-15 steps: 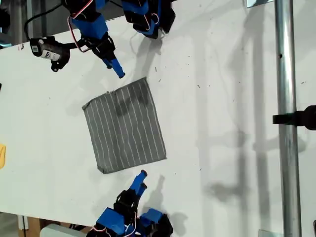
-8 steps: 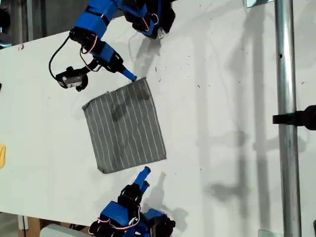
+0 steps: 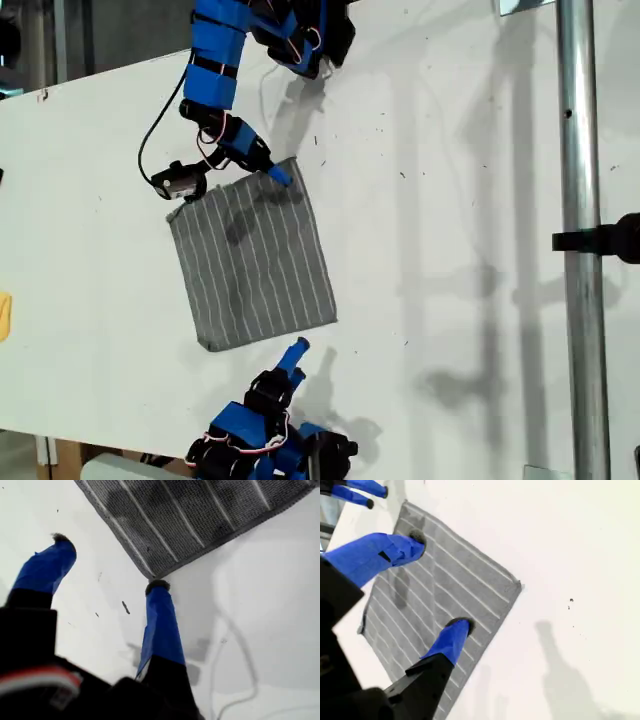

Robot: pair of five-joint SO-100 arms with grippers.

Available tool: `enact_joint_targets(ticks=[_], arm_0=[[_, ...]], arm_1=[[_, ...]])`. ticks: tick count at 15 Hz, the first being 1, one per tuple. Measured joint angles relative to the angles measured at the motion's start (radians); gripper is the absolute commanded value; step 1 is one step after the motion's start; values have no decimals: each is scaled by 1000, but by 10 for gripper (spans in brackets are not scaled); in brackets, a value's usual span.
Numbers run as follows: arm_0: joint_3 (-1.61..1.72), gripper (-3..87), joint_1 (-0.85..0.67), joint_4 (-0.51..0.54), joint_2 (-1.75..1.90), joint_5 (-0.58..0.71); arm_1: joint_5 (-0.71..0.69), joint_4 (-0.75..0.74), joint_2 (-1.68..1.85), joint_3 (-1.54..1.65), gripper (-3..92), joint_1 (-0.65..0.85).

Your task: Grasp corners of a towel and fold twice.

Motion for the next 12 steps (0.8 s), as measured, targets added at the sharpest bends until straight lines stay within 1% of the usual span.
enact_joint_targets(ticks=[6, 9, 10, 11, 12], arm_0=[[15, 278, -23, -9, 0, 2], [29, 277, -26, -17, 0, -8], [29, 277, -28, -17, 0, -11], [29, 276, -29, -15, 0, -11], [29, 275, -29, -15, 0, -11]], arm_1=[[-103, -219, -238, 46, 302, 52], [-132, -244, -359, 12, 261, 78], [-132, -239, -387, -14, 218, 80], [-132, -227, -411, -41, 69, 80], [-132, -224, -423, -61, -3, 80]])
